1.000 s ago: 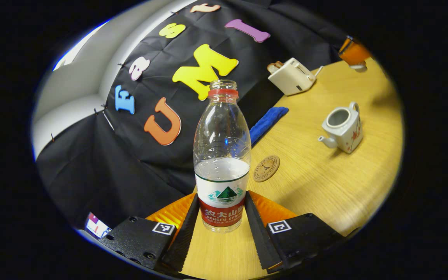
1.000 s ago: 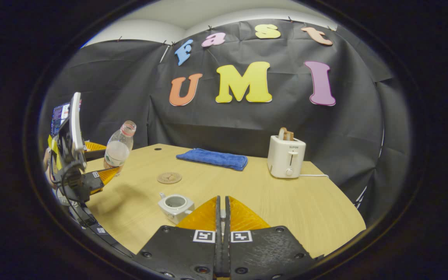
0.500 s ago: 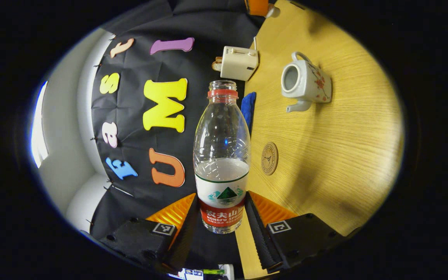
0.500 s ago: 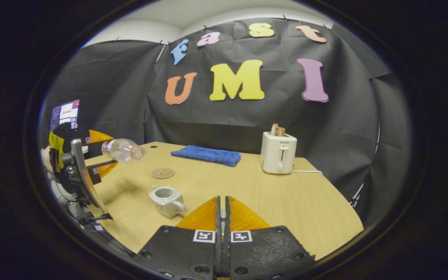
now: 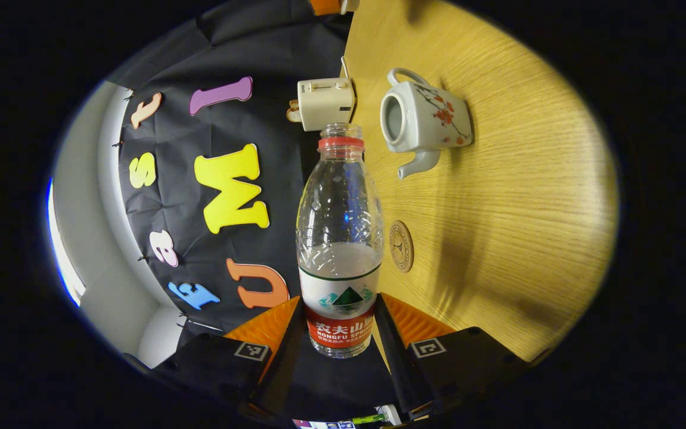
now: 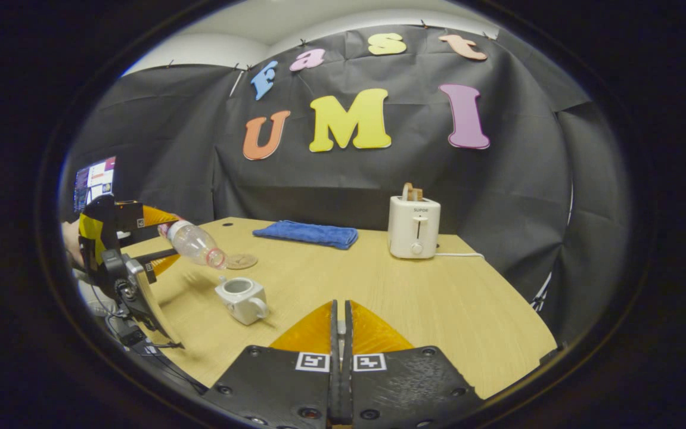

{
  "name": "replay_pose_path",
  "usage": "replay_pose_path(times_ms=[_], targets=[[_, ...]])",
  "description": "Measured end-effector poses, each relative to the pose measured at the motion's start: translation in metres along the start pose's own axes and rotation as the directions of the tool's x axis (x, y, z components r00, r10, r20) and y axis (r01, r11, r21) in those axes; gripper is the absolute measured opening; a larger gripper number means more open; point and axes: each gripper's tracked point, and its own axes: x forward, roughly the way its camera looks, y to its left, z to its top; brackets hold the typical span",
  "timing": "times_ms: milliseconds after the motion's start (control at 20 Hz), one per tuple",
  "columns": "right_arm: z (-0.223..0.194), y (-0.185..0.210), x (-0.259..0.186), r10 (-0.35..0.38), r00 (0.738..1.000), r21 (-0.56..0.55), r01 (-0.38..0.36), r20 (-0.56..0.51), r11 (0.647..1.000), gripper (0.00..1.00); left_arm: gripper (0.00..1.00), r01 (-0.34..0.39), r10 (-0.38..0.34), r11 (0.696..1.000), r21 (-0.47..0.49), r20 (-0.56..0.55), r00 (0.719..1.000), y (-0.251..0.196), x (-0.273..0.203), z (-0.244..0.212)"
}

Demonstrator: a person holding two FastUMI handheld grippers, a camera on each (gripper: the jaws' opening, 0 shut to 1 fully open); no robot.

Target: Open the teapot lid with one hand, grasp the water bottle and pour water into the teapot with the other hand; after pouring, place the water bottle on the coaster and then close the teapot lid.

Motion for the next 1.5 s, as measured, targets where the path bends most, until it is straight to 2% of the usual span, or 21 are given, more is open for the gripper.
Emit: replay_pose_path(times_ms=[300, 700, 1300, 1350, 1400, 1500], targets=[[-0.002, -0.004, -0.002, -0.005, 1.000, -0.002, 0.006, 0.001, 1.000, 0.00, 0.71, -0.014, 0.014, 0.996, 0.083, 0.002, 1.000, 0.001, 0.002, 0.007], [-0.003, -0.006, -0.004, -0.008, 1.000, -0.001, 0.008, 0.004, 1.000, 0.00, 0.71, -0.049, 0.048, 0.976, 0.213, 0.012, 0.999, 0.019, 0.009, 0.008], [-0.002, -0.009, -0.005, -0.010, 1.000, -0.001, 0.010, 0.013, 1.000, 0.00, 0.71, -0.064, 0.061, 0.955, 0.289, 0.020, 0.998, 0.033, 0.013, 0.010], [-0.002, -0.009, -0.006, -0.009, 1.000, -0.001, 0.009, 0.013, 1.000, 0.00, 0.75, -0.063, 0.060, 0.954, 0.294, 0.018, 0.998, 0.033, 0.014, 0.010], [-0.002, -0.009, -0.006, -0.009, 1.000, -0.002, 0.009, 0.014, 1.000, 0.00, 0.71, -0.064, 0.062, 0.951, 0.302, 0.017, 0.998, 0.035, 0.015, 0.010], [-0.002, -0.008, -0.006, -0.007, 1.000, -0.002, 0.007, 0.013, 1.000, 0.00, 0.71, -0.066, 0.063, 0.947, 0.316, 0.020, 0.998, 0.037, 0.016, 0.012]])
